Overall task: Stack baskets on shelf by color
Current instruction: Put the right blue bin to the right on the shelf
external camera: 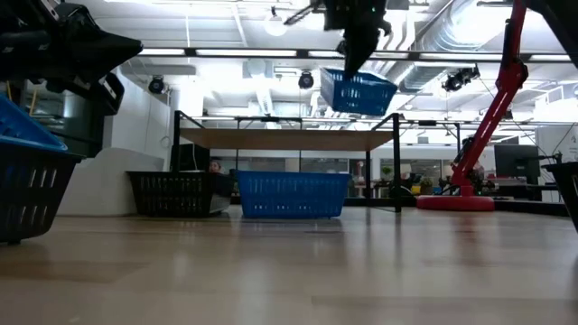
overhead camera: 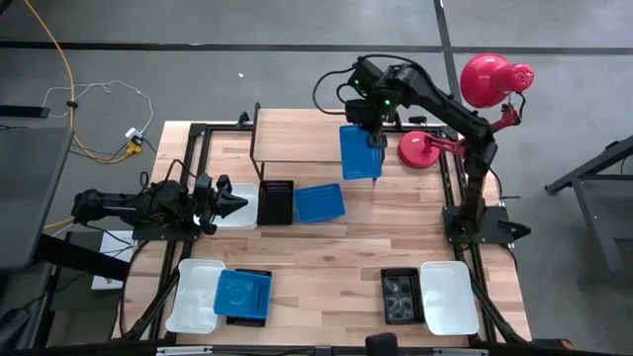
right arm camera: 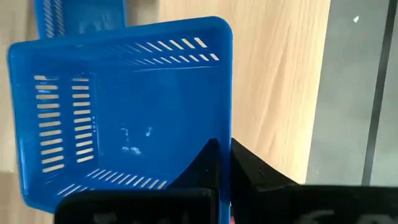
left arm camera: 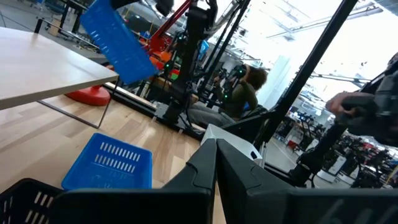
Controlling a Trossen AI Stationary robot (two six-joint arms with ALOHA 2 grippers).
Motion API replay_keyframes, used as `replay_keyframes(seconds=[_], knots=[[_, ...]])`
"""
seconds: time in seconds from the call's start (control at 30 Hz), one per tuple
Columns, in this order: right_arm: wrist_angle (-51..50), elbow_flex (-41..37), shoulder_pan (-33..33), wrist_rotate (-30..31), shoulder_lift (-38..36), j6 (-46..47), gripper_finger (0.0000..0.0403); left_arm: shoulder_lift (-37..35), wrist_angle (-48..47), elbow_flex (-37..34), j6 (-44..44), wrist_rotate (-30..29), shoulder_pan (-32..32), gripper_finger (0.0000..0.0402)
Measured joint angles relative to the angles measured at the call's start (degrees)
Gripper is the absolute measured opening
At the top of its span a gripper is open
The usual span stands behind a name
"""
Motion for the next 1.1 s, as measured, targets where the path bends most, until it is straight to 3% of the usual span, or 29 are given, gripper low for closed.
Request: replay_keyframes(seconds=[0.47, 0.7, 1.1], knots=[[3.41, -0.08, -5.49, 1.69, 2.74, -0.84, 0.0000, 0.00, 0.02, 0.00, -0.02, -0.01, -0.01, 0.0000], [5.64, -0.09, -6.28, 5.15, 2.74, -0.85, 0.0000, 0.00, -0.01, 0.00, 0.00, -0.01, -0.01, 0.0000], [5.91, -0.09, -6.30, 4.94, 2.74, -0.84, 0.0014, 0.00, -0.01, 0.01, 0.00, -0.01, 0.01, 0.0000]])
